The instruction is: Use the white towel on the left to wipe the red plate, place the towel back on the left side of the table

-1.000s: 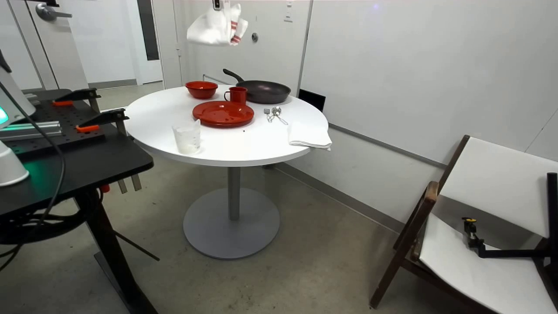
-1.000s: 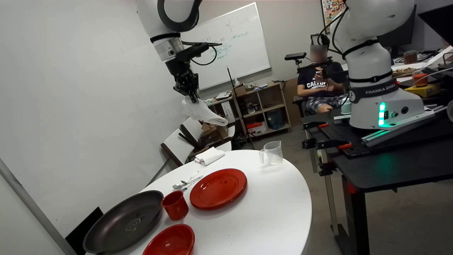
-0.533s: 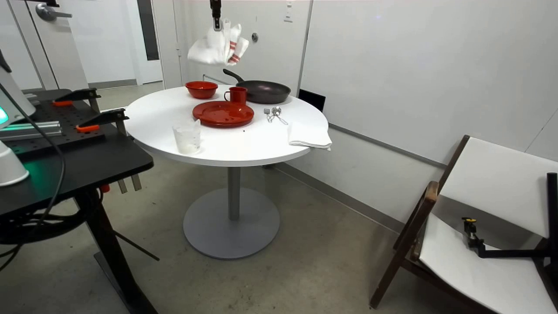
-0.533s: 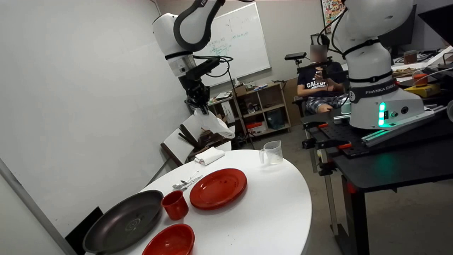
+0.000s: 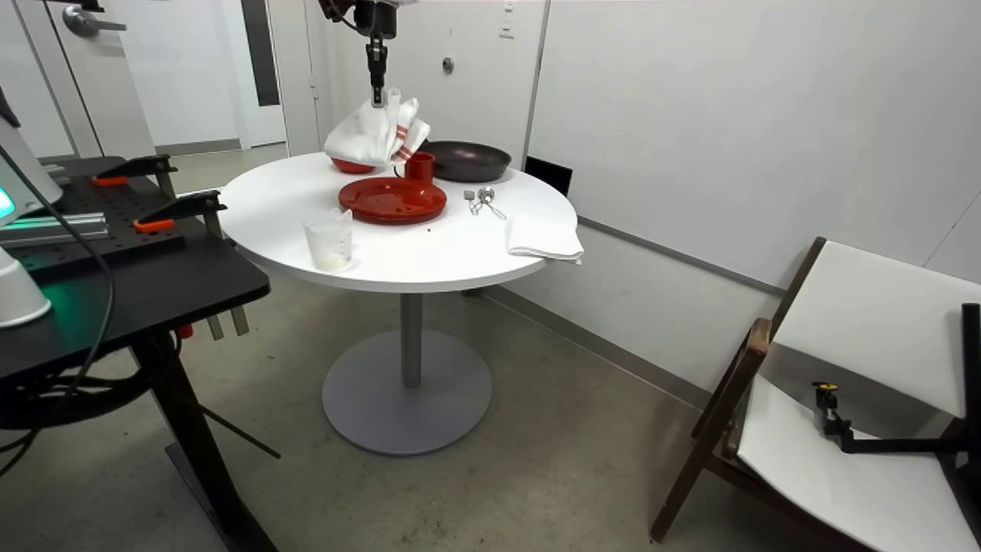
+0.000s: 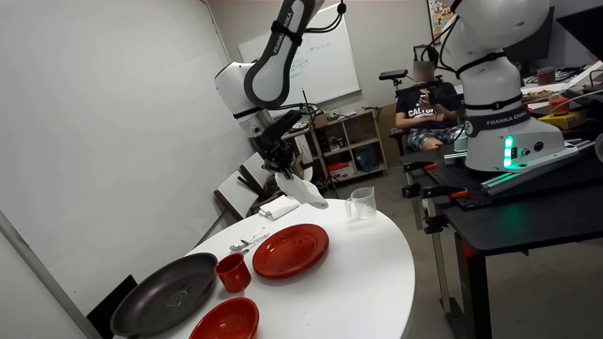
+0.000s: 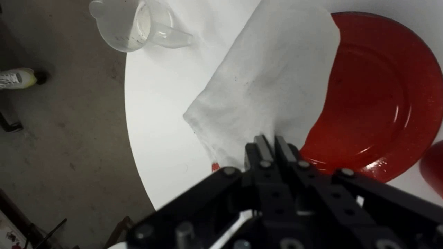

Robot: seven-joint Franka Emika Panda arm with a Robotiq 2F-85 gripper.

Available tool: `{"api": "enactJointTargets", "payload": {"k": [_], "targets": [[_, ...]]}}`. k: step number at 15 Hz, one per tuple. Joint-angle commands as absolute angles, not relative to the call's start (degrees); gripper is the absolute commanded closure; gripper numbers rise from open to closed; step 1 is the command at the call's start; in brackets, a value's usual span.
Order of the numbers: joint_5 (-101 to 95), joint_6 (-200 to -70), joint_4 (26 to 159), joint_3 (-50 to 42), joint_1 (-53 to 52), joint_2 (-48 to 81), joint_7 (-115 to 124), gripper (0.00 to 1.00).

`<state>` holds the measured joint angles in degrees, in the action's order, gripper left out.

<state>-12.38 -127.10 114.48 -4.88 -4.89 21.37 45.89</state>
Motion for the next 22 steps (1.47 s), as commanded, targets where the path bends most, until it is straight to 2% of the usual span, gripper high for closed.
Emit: {"api": "enactJointTargets", "payload": {"k": [1, 10, 13, 14, 22], "targets": [[-12.5, -128.1, 110.8, -5.4, -5.8, 27.1, 46.9, 0.96], [-12.6, -129.1, 105.2, -6.5, -7.2, 35.1, 45.9, 0.96], [-12.2, -129.9, 104.4, -6.3, -7.0, 35.9, 44.0, 0.98], [-11.6, -129.1, 105.7, -6.5, -7.2, 35.0, 45.1, 0.93], [-11.6, -129.3, 105.3, -6.5, -7.2, 35.3, 44.7, 0.93]]}}
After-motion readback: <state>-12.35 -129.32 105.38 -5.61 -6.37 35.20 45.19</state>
